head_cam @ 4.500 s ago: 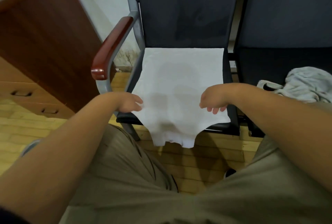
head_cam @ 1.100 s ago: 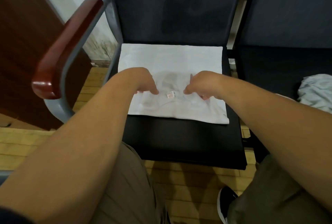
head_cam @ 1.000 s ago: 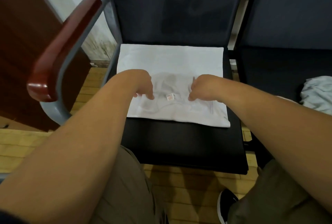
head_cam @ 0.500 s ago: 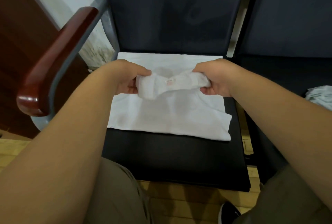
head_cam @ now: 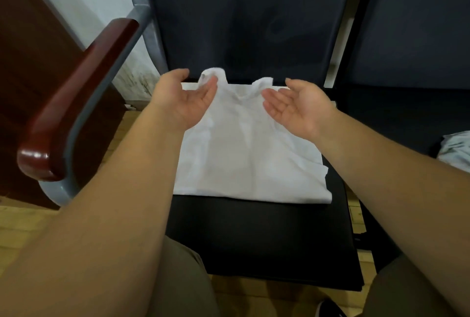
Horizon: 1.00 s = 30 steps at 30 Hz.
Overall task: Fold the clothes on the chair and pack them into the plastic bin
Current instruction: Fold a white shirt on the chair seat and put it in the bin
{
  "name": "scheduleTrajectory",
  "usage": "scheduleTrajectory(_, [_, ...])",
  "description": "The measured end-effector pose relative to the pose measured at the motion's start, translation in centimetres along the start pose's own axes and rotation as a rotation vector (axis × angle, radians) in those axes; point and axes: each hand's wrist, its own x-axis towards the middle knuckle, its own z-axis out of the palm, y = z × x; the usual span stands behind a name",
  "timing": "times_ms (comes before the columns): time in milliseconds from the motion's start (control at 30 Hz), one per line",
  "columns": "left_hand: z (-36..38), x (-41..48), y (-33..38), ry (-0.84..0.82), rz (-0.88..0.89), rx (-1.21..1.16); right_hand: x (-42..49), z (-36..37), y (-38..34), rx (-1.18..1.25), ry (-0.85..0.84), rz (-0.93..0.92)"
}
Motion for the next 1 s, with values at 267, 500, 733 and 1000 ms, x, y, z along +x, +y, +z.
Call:
scheduleTrajectory(267, [-1.1, 0.5, -0.8, 0.198, 0.052, 1.120, -0.9, -0.3, 0.2, -0.912, 0.194, -0.022])
scheduleTrajectory(500, [-4.3, 0.5, 1.6, 0.267, -0.004, 2.144, -3.2, -2.0, -0.9, -1.948, 0.136, 0.155])
scheduleTrajectory(733, [-9.0, -0.9, 2.6, 0.384, -0.097, 2.526, -4.7, -3.1, 2.2, -2.396, -0.013, 0.165])
scheduleTrajectory(1000, [-10.1, -1.7, 3.8, 0.284, 0.035, 2.447, -4.9, -3.7, 0.8, -2.273, 0.033, 0.078])
